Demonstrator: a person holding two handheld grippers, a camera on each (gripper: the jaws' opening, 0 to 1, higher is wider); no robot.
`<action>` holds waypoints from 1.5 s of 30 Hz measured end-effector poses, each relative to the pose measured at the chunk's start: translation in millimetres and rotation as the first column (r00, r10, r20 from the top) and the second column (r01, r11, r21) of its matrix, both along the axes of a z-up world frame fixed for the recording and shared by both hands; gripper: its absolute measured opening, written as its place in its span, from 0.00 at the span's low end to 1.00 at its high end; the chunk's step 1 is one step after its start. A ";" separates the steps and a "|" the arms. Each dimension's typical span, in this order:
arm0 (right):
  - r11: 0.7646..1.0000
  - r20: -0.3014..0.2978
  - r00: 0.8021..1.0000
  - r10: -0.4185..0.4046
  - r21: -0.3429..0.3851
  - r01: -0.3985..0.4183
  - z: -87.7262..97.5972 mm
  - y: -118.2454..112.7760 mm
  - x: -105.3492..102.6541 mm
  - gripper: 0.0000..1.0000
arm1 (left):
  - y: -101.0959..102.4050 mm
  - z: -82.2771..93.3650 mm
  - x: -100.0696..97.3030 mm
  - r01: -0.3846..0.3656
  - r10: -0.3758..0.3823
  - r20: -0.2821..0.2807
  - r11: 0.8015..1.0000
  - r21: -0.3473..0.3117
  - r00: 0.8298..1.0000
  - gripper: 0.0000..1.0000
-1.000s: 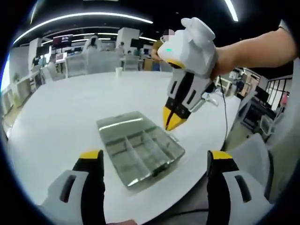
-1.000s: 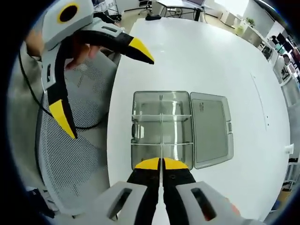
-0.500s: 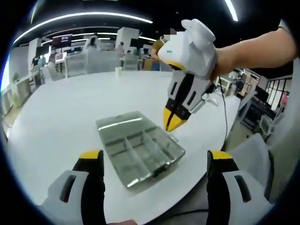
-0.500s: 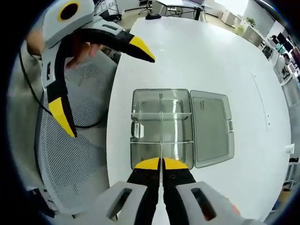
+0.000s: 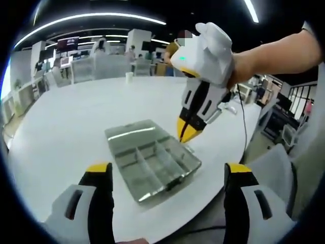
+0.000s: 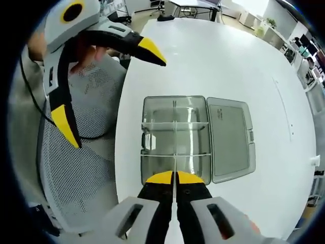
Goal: Insert the divider into the dual guide fixture by aligning both edges with the guide slots and pushing it downward to the bottom, including one-sided entry, uneven engagement, binding, and posture correction.
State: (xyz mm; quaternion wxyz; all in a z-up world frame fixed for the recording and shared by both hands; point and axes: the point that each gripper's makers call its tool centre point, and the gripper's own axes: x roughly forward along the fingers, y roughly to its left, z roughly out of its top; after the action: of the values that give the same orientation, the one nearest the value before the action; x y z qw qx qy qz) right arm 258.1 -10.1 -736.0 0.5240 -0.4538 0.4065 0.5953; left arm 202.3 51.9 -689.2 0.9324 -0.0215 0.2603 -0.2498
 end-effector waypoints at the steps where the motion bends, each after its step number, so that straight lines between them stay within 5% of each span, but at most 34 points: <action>1: 1.000 -0.004 1.000 -0.004 0.000 0.004 -0.1 0.3 0.3 0.00 | -0.4 0.2 0.0 0.001 -0.001 0.000 1.000 0.000 1.000 0.89; 45: 0.999 -0.020 1.000 -0.007 -0.037 0.007 -20.3 -1.4 0.4 0.00 | -3.6 5.2 1.1 0.007 -0.006 0.014 1.000 -0.008 1.000 0.89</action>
State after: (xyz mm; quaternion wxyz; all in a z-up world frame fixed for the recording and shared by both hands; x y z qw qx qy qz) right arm 258.4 -11.5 -756.2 0.5134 -0.4557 0.4243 0.5905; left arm 203.4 48.2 -684.0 0.9333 -0.0227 0.2529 -0.2540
